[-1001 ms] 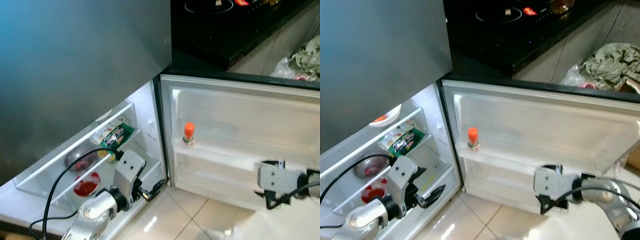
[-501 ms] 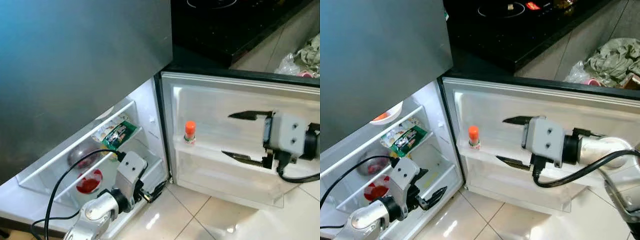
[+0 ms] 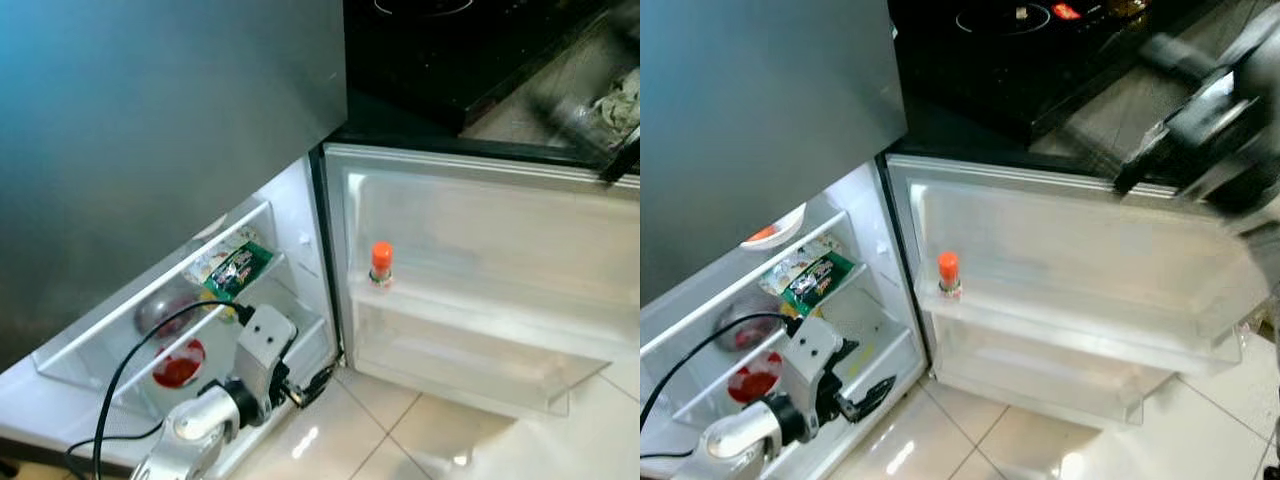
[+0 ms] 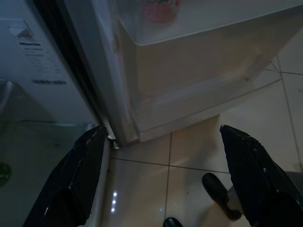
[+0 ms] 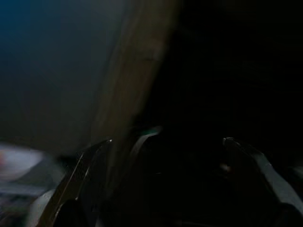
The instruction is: Restocking fridge
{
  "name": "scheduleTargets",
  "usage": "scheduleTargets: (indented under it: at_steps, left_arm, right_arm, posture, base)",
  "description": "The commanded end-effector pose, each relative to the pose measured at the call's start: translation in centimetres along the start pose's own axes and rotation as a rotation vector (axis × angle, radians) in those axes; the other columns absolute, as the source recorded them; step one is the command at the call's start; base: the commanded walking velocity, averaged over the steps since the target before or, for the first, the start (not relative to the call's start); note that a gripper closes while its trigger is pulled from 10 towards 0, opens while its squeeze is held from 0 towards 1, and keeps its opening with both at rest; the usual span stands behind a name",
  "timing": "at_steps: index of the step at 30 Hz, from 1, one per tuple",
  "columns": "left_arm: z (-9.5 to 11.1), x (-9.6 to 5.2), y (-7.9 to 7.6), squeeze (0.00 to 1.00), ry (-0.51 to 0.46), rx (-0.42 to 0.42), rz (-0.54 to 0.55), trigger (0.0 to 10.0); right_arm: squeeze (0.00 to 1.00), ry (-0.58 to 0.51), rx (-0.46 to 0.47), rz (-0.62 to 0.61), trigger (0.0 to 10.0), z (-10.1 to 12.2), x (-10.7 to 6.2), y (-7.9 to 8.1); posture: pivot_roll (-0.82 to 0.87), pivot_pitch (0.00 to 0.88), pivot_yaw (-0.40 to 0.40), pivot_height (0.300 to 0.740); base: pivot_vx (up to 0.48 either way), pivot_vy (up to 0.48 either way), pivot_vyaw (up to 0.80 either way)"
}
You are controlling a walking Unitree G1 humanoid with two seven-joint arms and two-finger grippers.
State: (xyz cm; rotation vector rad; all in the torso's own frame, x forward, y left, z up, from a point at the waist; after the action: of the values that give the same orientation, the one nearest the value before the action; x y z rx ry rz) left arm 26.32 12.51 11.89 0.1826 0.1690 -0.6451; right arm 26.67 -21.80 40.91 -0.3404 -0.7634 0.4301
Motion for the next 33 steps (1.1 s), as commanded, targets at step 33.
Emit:
scheduleTargets:
  at_steps: [33]
  left_arm:
    - [1.0, 0.9, 3.9, 0.00, -0.091, 0.013, 0.365, 10.0]
  right_arm:
    - [0.00, 0.153, 0.038, -0.387, 10.0, -7.5, 1.4, 13.6]
  posture:
    - [-0.10, 0.224, 0.106, 0.740]
  base:
    - [0.000, 0.000, 0.00]
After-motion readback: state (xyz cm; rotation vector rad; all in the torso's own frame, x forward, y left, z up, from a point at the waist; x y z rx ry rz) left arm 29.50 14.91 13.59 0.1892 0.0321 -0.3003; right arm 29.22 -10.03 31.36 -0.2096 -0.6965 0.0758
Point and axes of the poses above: a point about 5 cm out from each wrist's last joint towards the gripper, its own x axis pointing out of the wrist towards the gripper, its own z axis along the axis of the wrist's last joint, y = z × x, the point moved 2 cm from there along x, pointing out of the wrist towards the gripper, and after that the axes turned 1 degree about x, right-handed, at the moved point
